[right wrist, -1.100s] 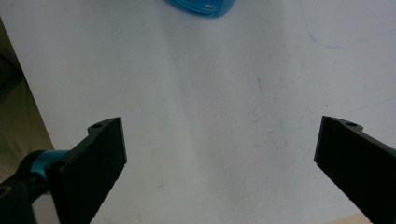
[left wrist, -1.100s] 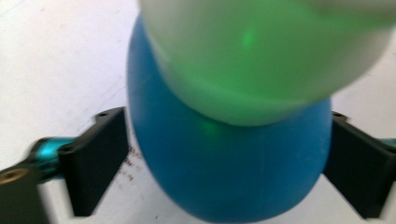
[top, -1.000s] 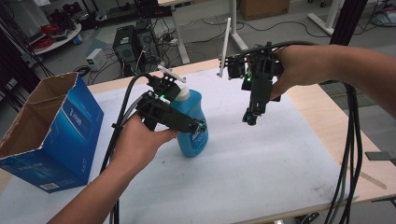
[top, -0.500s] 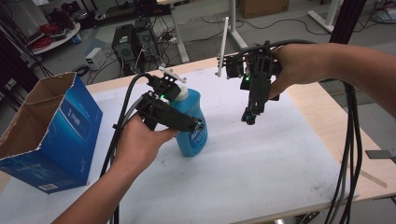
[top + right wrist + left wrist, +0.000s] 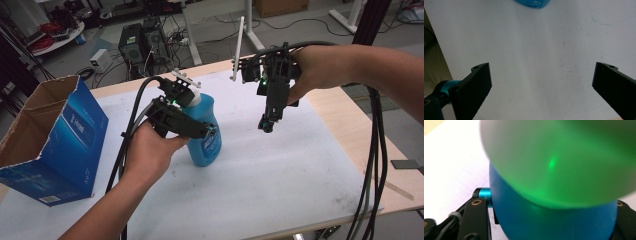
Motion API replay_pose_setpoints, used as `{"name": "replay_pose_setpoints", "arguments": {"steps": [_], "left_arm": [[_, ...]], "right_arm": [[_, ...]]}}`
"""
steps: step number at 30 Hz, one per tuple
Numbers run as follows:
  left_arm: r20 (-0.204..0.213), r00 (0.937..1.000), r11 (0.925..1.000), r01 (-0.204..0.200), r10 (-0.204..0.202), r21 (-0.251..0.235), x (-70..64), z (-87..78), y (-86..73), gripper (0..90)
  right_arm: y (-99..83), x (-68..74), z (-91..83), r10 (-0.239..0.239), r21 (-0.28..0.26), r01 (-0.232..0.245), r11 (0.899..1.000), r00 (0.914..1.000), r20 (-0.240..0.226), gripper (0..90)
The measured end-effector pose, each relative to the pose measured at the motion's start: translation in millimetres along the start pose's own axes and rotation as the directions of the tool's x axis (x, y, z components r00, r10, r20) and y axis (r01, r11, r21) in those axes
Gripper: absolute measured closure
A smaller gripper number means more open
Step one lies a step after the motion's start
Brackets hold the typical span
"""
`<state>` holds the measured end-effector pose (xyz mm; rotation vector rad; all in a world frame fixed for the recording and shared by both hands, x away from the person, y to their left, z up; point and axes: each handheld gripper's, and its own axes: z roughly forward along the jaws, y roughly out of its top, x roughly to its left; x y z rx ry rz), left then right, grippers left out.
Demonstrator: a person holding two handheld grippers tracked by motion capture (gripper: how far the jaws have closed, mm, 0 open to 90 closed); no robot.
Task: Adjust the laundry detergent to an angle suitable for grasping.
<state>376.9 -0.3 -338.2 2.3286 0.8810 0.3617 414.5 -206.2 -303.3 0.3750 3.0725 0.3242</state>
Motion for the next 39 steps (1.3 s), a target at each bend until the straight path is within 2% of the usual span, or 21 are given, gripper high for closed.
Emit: {"name": "replay_pose_setpoints", "arguments": {"steps": [9, 15, 20, 27, 28, 33, 34, 35, 36, 39], "left_arm": [[-0.01, 0.9999, 1.0, -0.002, 0.002, -0.007, 0.1, -0.9, -0.5, 41.7], [0.002, 1.0, 0.9996, -0.009, 0.009, -0.027, 1.8, -1.6, -2.2, 43.5], [0.045, 0.9984, 0.9987, -0.032, 0.034, -0.04, 3.7, -4.9, -1.9, 43.9], [0.075, 0.9961, 0.9961, -0.041, 0.047, -0.078, 7.0, -17.2, 0.8, 43.9], [0.085, 0.9943, 0.9948, -0.057, 0.064, -0.085, 8.6, -21.4, 1.8, 43.9], [0.107, 0.9897, 0.991, -0.084, 0.095, -0.104, 14.8, -34.3, 4.3, 43.9], [0.122, 0.9856, 0.9889, -0.105, 0.118, -0.105, 19.0, -39.7, 5.4, 43.8], [0.122, 0.9856, 0.9889, -0.105, 0.118, -0.105, 19.0, -39.7, 5.4, 43.9], [0.133, 0.9812, 0.9864, -0.126, 0.139, -0.106, 23.6, -44.8, 6.2, 43.8], [0.146, 0.9741, 0.982, -0.159, 0.173, -0.103, 30.2, -52.0, 7.2, 43.8]], "right_arm": [[-0.2, 0.1, 0.2, 0.013, 0.004, -0.013, 1.0, 0.9999, -0.001, 1.5], [1.7, 0.2, 1.0, 0.013, 0.007, -0.013, 1.0, 0.9999, -0.001, 1.5], [1.9, -0.4, 0.9, 0.018, 0.004, -0.018, 1.0, 0.9998, -0.002, 1.5], [0.9, -0.4, -0.1, 0.022, 0.005, -0.022, 1.0, 0.9998, -0.001, 1.5], [0.8, -0.5, -0.2, 0.019, 0.004, -0.019, 1.0, 0.9998, -0.003, 1.5], [0.6, 0.5, -2.1, 0.018, 0.001, -0.018, 1.0, 0.9998, 0.001, 1.5], [0.3, 0.9, -2.6, 0.018, 0.0, -0.018, 1.0, 0.9998, 0.005, 1.6], [0.3, 0.9, -2.6, 0.018, 0.0, -0.018, 1.0, 0.9998, 0.005, 1.6], [-0.1, 1.7, -3.5, 0.023, 0.001, -0.023, 1.0, 0.9997, 0.005, 1.6], [-0.1, 2.6, -4.5, 0.027, -0.001, -0.027, 1.0, 0.9996, 0.006, 1.6]]}}
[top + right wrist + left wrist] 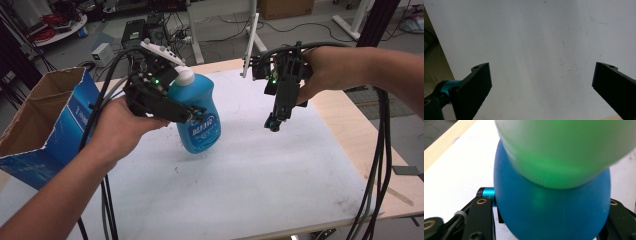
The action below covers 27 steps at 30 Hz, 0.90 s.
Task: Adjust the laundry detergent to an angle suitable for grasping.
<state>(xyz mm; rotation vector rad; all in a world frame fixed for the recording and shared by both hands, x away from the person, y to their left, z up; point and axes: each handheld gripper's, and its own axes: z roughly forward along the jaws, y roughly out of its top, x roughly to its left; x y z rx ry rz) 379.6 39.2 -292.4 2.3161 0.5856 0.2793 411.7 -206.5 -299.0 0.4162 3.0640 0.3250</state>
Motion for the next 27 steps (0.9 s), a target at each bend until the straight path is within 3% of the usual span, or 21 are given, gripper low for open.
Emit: {"name": "replay_pose_setpoints", "arguments": {"steps": [3, 5, 6, 7, 9, 13, 15, 19, 20, 22, 23, 24, 25, 27], "left_arm": [[0.015, 0.9998, 1.0, -0.008, 0.008, -0.001, 3.0, -4.3, 0.1, 43.8], [0.057, 0.9975, 0.9991, -0.042, 0.043, -0.006, 8.3, -10.2, -0.5, 43.9], [0.057, 0.9975, 0.9991, -0.042, 0.043, -0.006, 8.3, -10.2, -0.5, 43.8], [0.083, 0.994, 0.9974, -0.071, 0.072, -0.015, 11.5, -13.4, -1.0, 43.8], [0.101, 0.9906, 0.9957, -0.089, 0.092, -0.025, 13.5, -15.7, -1.2, 43.9], [0.119, 0.9876, 0.9945, -0.1, 0.103, -0.03, 15.0, -17.4, -1.3, 43.8], [0.144, 0.9799, 0.9903, -0.136, 0.139, -0.029, 17.7, -19.0, 0.1, 43.9], [0.169, 0.9721, 0.9867, -0.16, 0.162, -0.025, 19.6, -18.9, 2.3, 43.9], [0.188, 0.965, 0.983, -0.182, 0.183, -0.024, 21.2, -19.0, 3.7, 43.9], [0.207, 0.9566, 0.9785, -0.205, 0.205, -0.024, 23.1, -19.9, 4.6, 43.9], [0.207, 0.9566, 0.9785, -0.205, 0.205, -0.024, 23.1, -19.9, 4.6, 44.0], [0.226, 0.9474, 0.9737, -0.226, 0.226, -0.028, 24.7, -20.6, 4.9, 44.0], [0.226, 0.9474, 0.9737, -0.226, 0.226, -0.028, 24.7, -20.6, 4.9, 44.0], [0.252, 0.9336, 0.9661, -0.256, 0.255, -0.029, 26.2, -21.3, 5.5, 44.0]], "right_arm": [[0.2, 0.1, -1.2, -0.003, 0.002, 0.003, 1.0, 1.0, 0.002, 1.6], [0.4, 0.5, -1.3, -0.003, -0.003, 0.003, 1.0, 1.0, 0.003, 1.6], [0.6, 0.8, -1.3, -0.002, -0.002, 0.002, 1.0, 1.0, 0.004, 1.6], [0.7, 1.0, -1.0, -0.005, -0.002, 0.005, 1.0, 1.0, 0.002, 1.5], [1.1, 1.0, -1.2, -0.003, 0.002, 0.003, 1.0, 1.0, 0.002, 1.6], [1.3, 1.0, -1.3, -0.003, 0.003, 0.003, 1.0, 1.0, 0.002, 1.6], [2.2, 1.5, -2.2, 0.003, 0.005, -0.003, 1.0, 1.0, 0.005, 1.6], [2.7, 2.1, -2.3, 0.005, 0.009, -0.005, 1.0, 1.0, 0.005, 1.6], [2.7, 2.3, -2.2, 0.005, 0.008, -0.005, 1.0, 1.0, 0.005, 1.6], [3.0, 2.2, -2.2, 0.001, 0.008, -0.001, 1.0, 1.0, 0.007, 1.6], [3.0, 2.7, -2.5, 0.008, 0.011, -0.008, 1.0, 0.9999, 0.008, 1.6], [2.9, 2.5, -2.6, 0.005, 0.01, -0.005, 1.0, 1.0, 0.006, 1.6], [2.9, 2.6, -2.8, 0.007, 0.01, -0.007, 1.0, 1.0, 0.005, 1.6], [2.7, 2.5, -2.7, 0.007, 0.006, -0.007, 1.0, 1.0, 0.005, 1.6]]}}
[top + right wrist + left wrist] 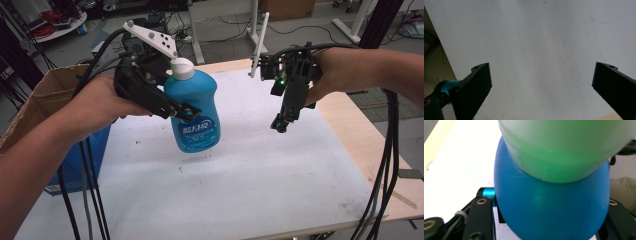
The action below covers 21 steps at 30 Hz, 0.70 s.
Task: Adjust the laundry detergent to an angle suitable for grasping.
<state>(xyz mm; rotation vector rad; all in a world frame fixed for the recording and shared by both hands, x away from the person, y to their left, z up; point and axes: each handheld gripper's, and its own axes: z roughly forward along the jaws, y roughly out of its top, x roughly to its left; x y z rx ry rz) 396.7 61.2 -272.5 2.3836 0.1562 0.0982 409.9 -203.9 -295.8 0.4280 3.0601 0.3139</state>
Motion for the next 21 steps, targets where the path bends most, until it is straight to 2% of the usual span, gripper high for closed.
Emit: {"name": "replay_pose_setpoints", "arguments": {"steps": [2, 3, 6, 7, 10, 11, 13, 17, 18, 19, 21], "left_arm": [[0.0, 1.0, 1.0, 0.0, 0.0, 0.0, 0.0, 0.0, 0.0, 44.0], [0.03, 0.9991, 0.9995, -0.03, 0.03, 0.007, 0.6, -1.1, 0.3, 44.0], [0.046, 0.9979, 0.9989, -0.046, 0.046, 0.006, 1.0, -1.6, 0.0, 44.0], [0.066, 0.9959, 0.9981, -0.061, 0.061, 0.006, 1.7, -1.0, -0.5, 44.0], [0.083, 0.9935, 0.9969, -0.078, 0.078, 0.003, 1.6, 0.4, -1.1, 44.0], [0.101, 0.9901, 0.9953, -0.097, 0.097, -0.002, 2.1, 2.1, -1.9, 44.0], [0.109, 0.9888, 0.9948, -0.102, 0.102, -0.003, 2.6, 3.1, -2.3, 44.0], [0.131, 0.9796, 0.9882, -0.153, 0.152, -0.002, 3.4, 7.8, -2.9, 44.0], [0.131, 0.9796, 0.9882, -0.153, 0.152, -0.002, 3.4, 7.8, -2.9, 44.0], [0.149, 0.9729, 0.9838, -0.179, 0.177, 0.005, 2.4, 12.4, -3.3, 44.0], [0.169, 0.9659, 0.9796, -0.201, 0.196, 0.01, 3.4, 15.3, -3.9, 44.0]], "right_arm": [[0.2, 0.3, -0.1, 0.002, 0.002, -0.002, 1.0, 1.0, 0.0, 1.6], [0.7, 0.9, 0.0, 0.002, 0.003, -0.002, 1.0, 1.0, 0.004, 1.6], [1.3, 1.0, -0.7, 0.005, -0.001, -0.005, 1.0, 1.0, 0.007, 1.6], [1.4, 0.2, -1.3, 0.001, -0.007, -0.001, 1.0, 1.0, 0.008, 1.6], [1.0, -0.1, -0.9, 0.006, -0.004, -0.006, 1.0, 0.9999, 0.009, 1.6], [0.9, -0.1, -0.9, 0.01, -0.003, -0.01, 1.0, 0.9999, 0.009, 1.6], [0.9, -0.5, -0.8, 0.012, 0.001, -0.012, 1.0, 0.9999, 0.009, 1.6], [1.5, -0.8, 0.5, 0.012, 0.003, -0.012, 1.0, 0.9999, 0.008, 1.6], [1.5, -0.8, 0.5, 0.012, 0.003, -0.012, 1.0, 0.9999, 0.008, 1.6], [2.2, -1.2, 1.3, 0.021, 0.007, -0.021, 1.0, 0.9998, 0.009, 1.6], [2.6, -2.5, 2.2, 0.014, 0.006, -0.014, 1.0, 0.9999, 0.006, 1.6]]}}
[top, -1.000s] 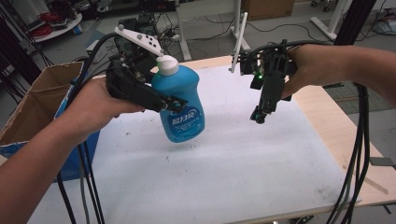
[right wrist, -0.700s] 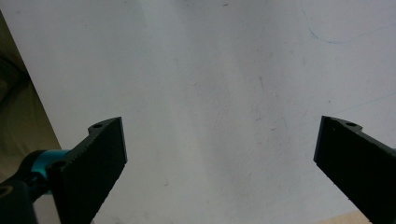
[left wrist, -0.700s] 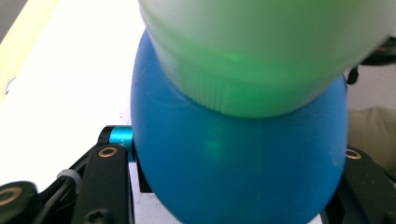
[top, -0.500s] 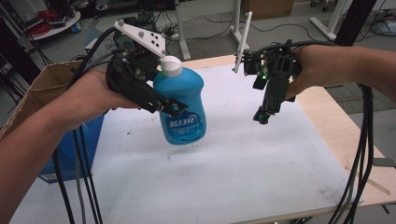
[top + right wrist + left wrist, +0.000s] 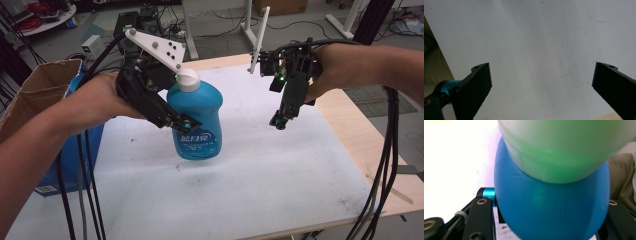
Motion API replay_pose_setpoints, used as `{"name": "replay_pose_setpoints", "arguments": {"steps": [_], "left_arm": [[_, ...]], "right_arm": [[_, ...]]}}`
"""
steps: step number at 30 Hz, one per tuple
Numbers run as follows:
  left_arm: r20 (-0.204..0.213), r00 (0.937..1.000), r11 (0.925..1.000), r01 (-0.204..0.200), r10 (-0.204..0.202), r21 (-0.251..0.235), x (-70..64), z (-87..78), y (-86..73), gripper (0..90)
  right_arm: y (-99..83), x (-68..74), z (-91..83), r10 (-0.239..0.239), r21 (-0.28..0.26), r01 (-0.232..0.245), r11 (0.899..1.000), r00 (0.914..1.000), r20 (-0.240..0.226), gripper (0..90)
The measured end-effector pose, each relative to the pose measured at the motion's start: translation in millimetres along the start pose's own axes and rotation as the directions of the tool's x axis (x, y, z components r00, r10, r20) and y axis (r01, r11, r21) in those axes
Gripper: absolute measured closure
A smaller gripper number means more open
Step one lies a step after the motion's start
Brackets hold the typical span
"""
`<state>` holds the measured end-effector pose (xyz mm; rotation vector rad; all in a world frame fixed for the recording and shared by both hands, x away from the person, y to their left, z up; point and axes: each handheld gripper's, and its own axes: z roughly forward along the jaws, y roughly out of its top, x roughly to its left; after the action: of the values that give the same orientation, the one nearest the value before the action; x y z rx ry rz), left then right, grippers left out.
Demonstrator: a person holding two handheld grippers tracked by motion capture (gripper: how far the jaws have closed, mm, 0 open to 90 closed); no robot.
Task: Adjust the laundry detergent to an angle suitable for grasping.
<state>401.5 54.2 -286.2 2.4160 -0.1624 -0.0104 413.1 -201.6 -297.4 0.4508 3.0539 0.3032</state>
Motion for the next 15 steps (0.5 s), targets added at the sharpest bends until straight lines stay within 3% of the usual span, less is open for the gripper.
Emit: {"name": "replay_pose_setpoints", "arguments": {"steps": [7, 15], "left_arm": [[0.041, 0.9988, 0.9995, -0.028, 0.028, 0.016, 1.9, 8.5, -2.6, 44.0], [0.055, 0.9975, 0.9982, -0.047, 0.045, 0.036, 2.8, 20.2, -2.4, 44.0]], "right_arm": [[-0.2, -1.4, 1.8, 0.011, 0.013, -0.011, 1.0, 0.9999, -0.002, 1.6], [-1.7, -3.2, 4.1, 0.022, 0.02, -0.021, 1.0, 0.9997, -0.008, 1.6]]}}
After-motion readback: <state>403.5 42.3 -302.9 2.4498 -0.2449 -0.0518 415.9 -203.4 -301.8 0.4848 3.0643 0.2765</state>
